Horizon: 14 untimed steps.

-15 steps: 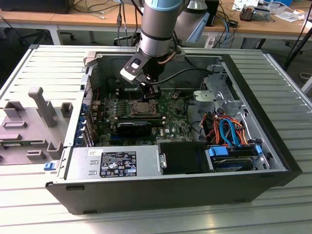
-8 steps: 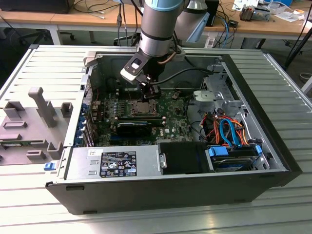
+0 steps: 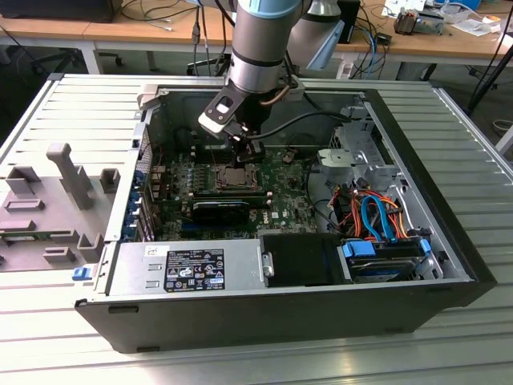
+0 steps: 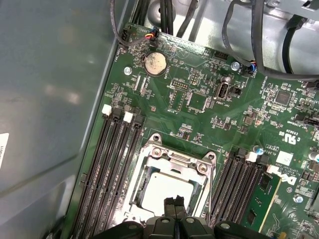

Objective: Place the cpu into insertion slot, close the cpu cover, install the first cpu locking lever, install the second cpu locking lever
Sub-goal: 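Install the first cpu locking lever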

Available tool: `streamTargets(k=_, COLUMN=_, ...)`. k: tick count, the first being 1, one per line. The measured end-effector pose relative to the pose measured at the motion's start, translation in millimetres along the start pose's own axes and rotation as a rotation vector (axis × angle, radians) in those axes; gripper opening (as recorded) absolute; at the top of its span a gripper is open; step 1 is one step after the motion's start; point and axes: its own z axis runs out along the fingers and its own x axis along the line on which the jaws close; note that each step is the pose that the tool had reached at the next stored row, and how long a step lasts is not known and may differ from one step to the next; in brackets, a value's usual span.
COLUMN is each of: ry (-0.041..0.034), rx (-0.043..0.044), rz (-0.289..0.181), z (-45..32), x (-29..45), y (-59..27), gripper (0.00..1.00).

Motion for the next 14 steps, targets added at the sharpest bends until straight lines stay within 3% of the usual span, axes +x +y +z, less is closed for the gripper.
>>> streamTargets(k=14, ry=-0.0014, rx=0.0005, rz=-0.014, z=0.0, x=0.0, y=0.0, gripper=0.11)
